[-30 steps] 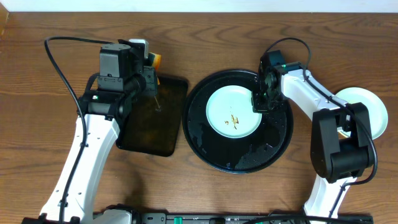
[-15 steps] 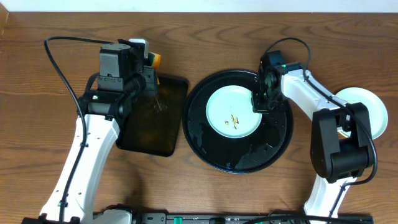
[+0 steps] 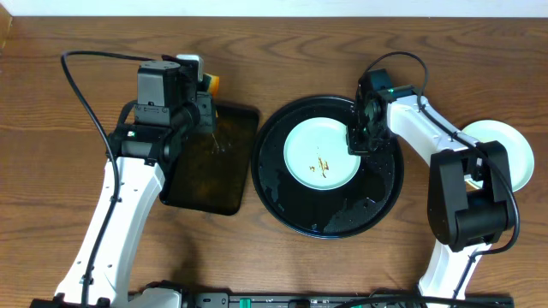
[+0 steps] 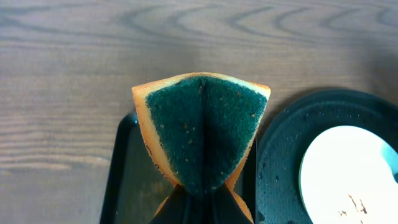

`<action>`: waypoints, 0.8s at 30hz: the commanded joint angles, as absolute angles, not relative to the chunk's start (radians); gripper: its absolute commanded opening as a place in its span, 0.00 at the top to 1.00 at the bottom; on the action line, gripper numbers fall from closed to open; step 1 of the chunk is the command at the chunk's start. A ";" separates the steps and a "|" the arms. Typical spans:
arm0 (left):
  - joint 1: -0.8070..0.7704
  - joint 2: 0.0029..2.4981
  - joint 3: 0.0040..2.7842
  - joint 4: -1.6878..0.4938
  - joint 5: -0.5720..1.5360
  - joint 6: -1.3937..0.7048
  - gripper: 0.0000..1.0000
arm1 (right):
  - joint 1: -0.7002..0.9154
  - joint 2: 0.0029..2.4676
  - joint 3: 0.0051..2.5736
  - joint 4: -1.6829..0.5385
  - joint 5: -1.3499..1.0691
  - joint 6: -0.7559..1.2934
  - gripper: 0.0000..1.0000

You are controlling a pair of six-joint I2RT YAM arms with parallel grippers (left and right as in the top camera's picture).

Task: Clean dirty plates on tray and stack at the side
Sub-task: 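Bring the sponge onto the mint-green plate with the left gripper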

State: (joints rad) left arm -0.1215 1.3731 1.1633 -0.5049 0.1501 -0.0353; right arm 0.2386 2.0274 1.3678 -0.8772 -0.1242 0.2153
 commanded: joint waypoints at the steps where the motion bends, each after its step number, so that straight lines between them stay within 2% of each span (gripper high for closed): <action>1: -0.119 1.417 1.180 -0.539 0.141 -0.087 0.92 | 0.239 2.064 1.328 -0.889 -0.094 0.208 0.99; 10: -0.119 1.629 1.180 -0.701 0.149 -0.190 0.93 | 0.239 2.064 1.328 -0.891 -0.094 0.208 0.99; 17: -0.120 1.621 1.204 -0.706 0.274 -0.189 0.93 | 0.239 2.064 1.328 -0.890 -0.094 0.208 0.99; 21: -0.145 1.618 1.244 -0.703 0.438 -0.164 0.92 | 0.239 2.064 1.328 -0.890 -0.094 0.208 0.99; 24: -0.204 1.618 1.280 -0.699 0.434 -0.153 0.93 | 0.241 2.064 1.328 -0.891 -0.094 0.208 0.99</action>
State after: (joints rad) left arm -0.1516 1.6463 1.2213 -0.7044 0.3527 -0.1776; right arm 0.2386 2.0274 1.3678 -0.8776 -0.1242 0.2153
